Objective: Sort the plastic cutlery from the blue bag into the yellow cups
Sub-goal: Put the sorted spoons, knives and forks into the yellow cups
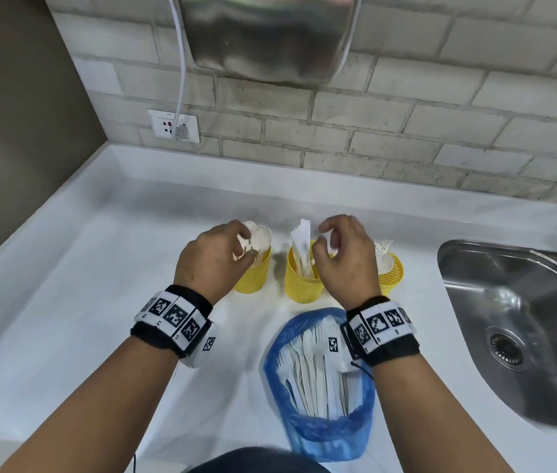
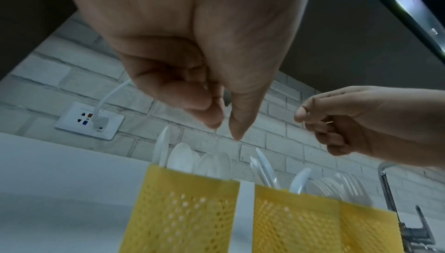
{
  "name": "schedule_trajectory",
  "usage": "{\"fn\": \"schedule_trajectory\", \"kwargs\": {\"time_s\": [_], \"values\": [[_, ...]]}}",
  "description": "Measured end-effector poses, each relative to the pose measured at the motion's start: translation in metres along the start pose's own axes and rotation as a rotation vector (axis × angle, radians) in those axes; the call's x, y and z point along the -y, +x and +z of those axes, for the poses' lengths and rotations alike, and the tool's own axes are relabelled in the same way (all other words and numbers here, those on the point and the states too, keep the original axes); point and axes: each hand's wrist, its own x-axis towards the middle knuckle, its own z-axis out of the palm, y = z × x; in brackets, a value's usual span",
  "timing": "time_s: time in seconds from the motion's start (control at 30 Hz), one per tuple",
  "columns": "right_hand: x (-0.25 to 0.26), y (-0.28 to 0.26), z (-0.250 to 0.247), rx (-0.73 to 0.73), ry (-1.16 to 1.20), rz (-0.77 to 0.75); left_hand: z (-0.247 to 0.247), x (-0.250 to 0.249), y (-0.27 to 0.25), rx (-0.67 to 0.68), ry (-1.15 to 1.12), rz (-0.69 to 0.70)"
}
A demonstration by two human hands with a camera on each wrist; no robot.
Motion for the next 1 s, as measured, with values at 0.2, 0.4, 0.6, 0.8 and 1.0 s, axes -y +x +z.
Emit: {"fn": "schedule_trajectory", "kwargs": {"time_s": [0.2, 0.4, 0.6, 0.8, 1.0], "values": [[-0.01, -0.03, 0.002, 0.403, -0.297, 0.084, 0.019, 0.018, -0.013, 0.131, 0.086, -0.013], [-0.015, -0.036, 0.012, 0.345, -0.243, 0.07, 0.025, 0.023, -0.017, 0.127, 0.048, 0.02], [-0.014, -0.035, 0.017, 0.34, -0.217, 0.075, 0.024, 0.024, -0.023, 0.113, 0.023, 0.015], [-0.012, -0.036, 0.015, 0.348, -0.207, 0.077, 0.022, 0.019, -0.028, 0.141, 0.022, 0.002], [-0.004, -0.037, 0.0, 0.26, -0.151, 0.069, 0.007, 0.006, -0.036, 0.071, -0.011, 0.034]]}}
